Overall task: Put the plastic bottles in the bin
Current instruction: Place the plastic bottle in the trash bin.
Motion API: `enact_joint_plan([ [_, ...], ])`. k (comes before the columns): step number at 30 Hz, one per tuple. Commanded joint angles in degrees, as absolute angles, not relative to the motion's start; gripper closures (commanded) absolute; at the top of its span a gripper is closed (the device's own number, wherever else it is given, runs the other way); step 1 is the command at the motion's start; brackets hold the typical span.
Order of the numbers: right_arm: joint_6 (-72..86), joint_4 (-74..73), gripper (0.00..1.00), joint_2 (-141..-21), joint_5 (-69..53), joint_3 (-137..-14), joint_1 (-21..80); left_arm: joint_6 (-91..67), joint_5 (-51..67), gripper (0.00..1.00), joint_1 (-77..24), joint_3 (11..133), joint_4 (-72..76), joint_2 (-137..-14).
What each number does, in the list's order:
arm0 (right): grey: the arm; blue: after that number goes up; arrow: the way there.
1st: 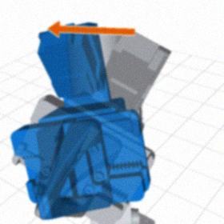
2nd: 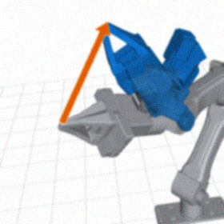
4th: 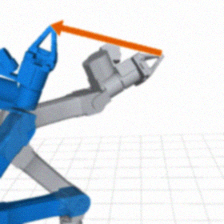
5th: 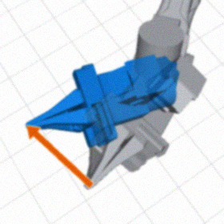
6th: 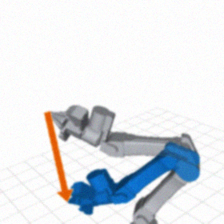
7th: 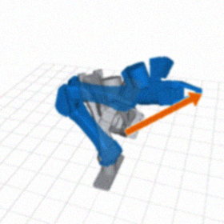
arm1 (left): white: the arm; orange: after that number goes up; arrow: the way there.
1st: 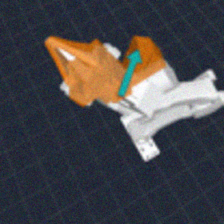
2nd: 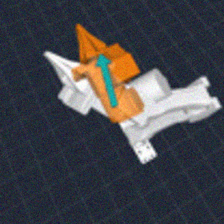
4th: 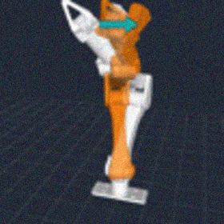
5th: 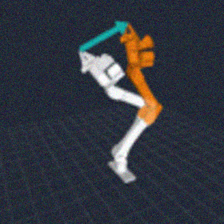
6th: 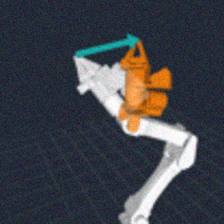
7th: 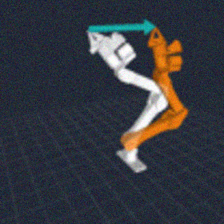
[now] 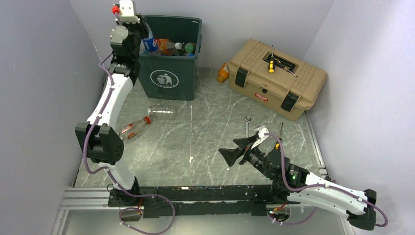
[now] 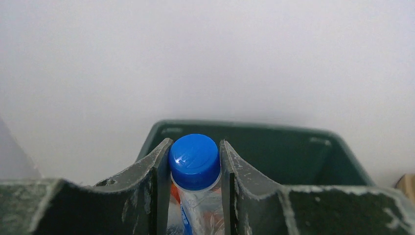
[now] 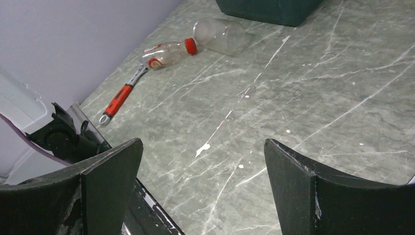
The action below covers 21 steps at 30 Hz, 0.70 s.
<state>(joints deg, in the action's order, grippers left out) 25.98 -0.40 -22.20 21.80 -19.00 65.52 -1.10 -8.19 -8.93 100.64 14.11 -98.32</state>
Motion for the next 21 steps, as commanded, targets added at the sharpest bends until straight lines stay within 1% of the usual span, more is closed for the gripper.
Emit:
enact_joint_plan([
  [1, 25.6, 1.3, 0.01, -21.8, 23.0, -21.4, 65.7, -4.0, -3.7, 1.00, -8.0, 109.0, 23.4, -102.1],
  [3, 24.9, 1.6, 0.01, -21.9, 23.4, -21.3, 65.7, -3.3, -3.2, 1.00, -7.8, 115.0, 21.6, -105.4],
  [5, 24.1, 2.3, 0.00, -22.5, 23.9, -21.4, 65.7, -4.0, -2.8, 1.00, -7.1, 117.2, 22.1, -108.3],
  [11, 23.0, 3.1, 0.00, -25.9, 23.7, -22.1, 65.7, -15.6, 0.4, 1.00, -3.5, 115.3, 23.6, -113.8],
  [17, 22.6, 3.6, 0.00, -28.0, 23.6, -23.0, 65.7, -25.1, 7.8, 1.00, -2.4, 120.7, 15.3, -122.1],
  [21, 22.8, 4.4, 0.00, -28.7, 23.5, -23.1, 65.7, -34.0, 10.9, 1.00, -1.3, 120.6, 14.9, -123.9],
])
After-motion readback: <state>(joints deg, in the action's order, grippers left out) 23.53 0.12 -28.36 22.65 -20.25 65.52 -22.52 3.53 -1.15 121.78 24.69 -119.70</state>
